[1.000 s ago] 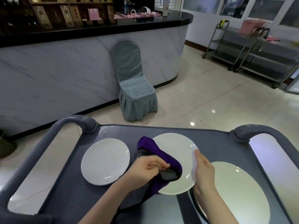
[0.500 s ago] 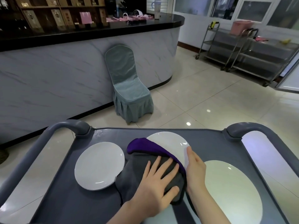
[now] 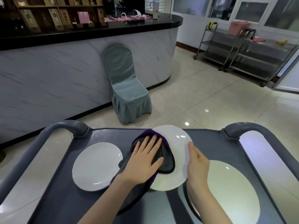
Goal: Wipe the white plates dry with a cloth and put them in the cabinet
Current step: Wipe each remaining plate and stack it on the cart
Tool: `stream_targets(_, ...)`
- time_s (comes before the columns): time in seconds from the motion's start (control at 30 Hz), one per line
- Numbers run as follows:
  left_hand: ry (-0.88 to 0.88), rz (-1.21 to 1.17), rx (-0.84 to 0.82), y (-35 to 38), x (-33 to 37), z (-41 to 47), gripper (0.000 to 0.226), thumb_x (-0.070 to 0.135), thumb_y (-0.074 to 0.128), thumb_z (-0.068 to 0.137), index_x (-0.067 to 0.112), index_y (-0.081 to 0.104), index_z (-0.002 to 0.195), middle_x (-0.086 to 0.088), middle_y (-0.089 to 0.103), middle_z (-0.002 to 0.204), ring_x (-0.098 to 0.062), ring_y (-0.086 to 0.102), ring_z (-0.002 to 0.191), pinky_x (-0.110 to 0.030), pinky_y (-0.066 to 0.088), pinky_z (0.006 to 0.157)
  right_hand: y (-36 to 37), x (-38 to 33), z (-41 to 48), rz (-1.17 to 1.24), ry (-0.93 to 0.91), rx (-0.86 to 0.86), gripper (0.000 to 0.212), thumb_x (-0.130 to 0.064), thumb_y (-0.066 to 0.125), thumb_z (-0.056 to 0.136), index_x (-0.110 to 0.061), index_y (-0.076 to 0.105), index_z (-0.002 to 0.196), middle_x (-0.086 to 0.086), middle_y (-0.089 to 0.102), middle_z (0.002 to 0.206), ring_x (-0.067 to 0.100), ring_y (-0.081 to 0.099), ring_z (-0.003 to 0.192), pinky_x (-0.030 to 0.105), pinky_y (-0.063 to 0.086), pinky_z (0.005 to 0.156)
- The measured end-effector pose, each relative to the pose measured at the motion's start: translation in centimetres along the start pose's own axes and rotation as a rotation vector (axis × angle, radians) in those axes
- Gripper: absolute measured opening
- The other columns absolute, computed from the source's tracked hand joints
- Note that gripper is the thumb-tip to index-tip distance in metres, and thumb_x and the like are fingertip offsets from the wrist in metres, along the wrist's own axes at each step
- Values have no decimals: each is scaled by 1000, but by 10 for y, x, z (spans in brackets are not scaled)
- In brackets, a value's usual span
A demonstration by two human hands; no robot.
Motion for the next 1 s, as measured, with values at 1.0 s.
stream_targets(1.0, 99, -50, 64, 18, 63, -22, 58, 45, 14, 96, 39, 10, 154, 18, 4, 162, -7, -2, 151, -44, 8, 121, 8, -5, -3, -25, -58, 23, 56, -37, 56, 100, -25, 54, 45, -13, 48, 47, 3, 42, 48, 28, 37, 57)
Point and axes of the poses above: each hand's wrist, its own z-axis towards the middle knuckle, its own y-axis out of the palm, x = y × z, the point moved 9 cm from there along z, towards the middle knuckle
